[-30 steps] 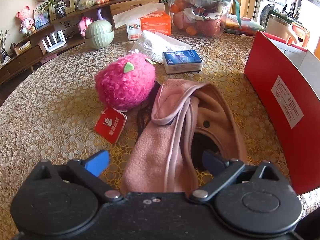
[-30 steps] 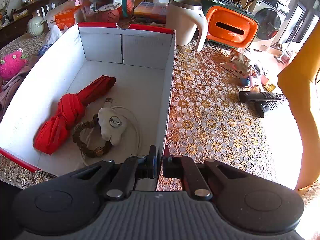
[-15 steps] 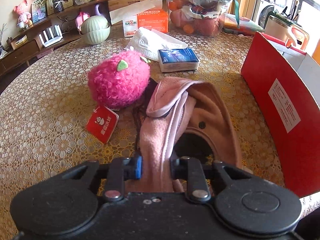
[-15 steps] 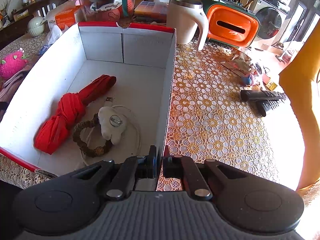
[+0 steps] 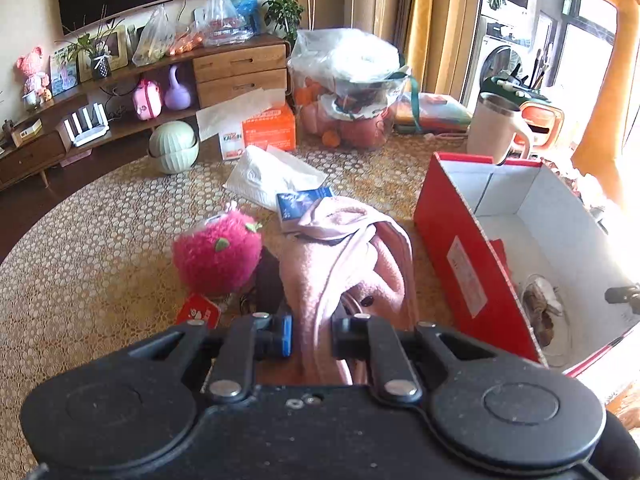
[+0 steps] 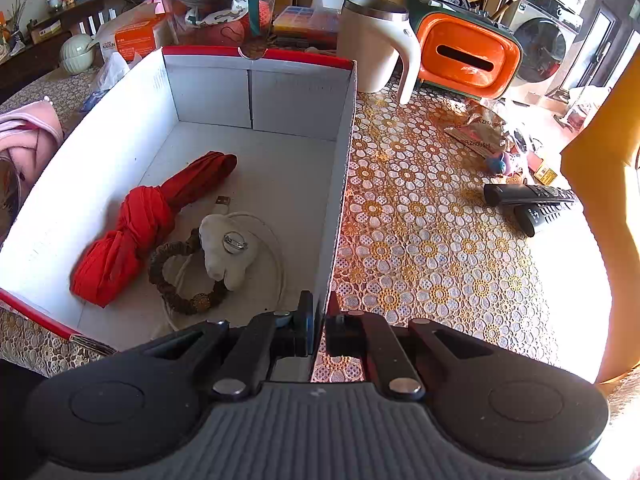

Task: Organize objects
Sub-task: 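Lift the pink bag with the left gripper and carry it into the shoebox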

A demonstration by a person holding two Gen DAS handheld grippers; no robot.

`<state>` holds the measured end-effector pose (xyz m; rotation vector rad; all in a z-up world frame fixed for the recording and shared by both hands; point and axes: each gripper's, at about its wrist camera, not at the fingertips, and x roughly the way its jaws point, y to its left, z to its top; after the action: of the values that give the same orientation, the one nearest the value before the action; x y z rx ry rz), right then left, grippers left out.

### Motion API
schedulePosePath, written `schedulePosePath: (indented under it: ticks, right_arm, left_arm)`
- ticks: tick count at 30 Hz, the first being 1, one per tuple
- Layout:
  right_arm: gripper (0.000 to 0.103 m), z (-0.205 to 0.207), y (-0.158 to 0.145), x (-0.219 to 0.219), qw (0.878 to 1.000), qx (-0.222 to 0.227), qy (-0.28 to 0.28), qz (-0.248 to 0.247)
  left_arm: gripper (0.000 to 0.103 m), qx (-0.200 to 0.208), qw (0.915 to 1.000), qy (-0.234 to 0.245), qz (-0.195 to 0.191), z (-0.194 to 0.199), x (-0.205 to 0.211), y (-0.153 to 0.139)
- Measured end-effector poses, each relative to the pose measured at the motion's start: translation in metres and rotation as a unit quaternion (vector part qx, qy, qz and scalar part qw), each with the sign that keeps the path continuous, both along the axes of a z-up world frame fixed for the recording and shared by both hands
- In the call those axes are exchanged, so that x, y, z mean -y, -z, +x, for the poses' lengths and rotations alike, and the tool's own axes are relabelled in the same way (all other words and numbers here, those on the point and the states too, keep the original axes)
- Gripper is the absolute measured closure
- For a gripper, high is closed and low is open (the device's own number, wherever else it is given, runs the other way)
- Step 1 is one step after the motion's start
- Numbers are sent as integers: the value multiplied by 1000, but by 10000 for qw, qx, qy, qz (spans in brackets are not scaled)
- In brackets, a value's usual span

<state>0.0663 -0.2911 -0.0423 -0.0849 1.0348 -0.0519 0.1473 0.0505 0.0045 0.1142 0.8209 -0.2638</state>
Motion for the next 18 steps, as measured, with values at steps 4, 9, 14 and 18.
schedulePosePath:
  ticks: [4,9,14,18]
  right_arm:
    - [98,1,1,0,10000,4,13,22]
    - [98,1,0,1,10000,19,17,50]
    - [98,0,0,2,10000,32,15,72]
    - [98,1,0,3,9999,48,11,90]
  left_arm:
    - [89,163,9997,172,-100,-5,13,-23]
    - [89,334,9984,414,-197,-9,40,-44]
    - [89,413,9968,639,-250,-9,77,-52]
    - [89,466,9951,832,-262,-10,107,-55]
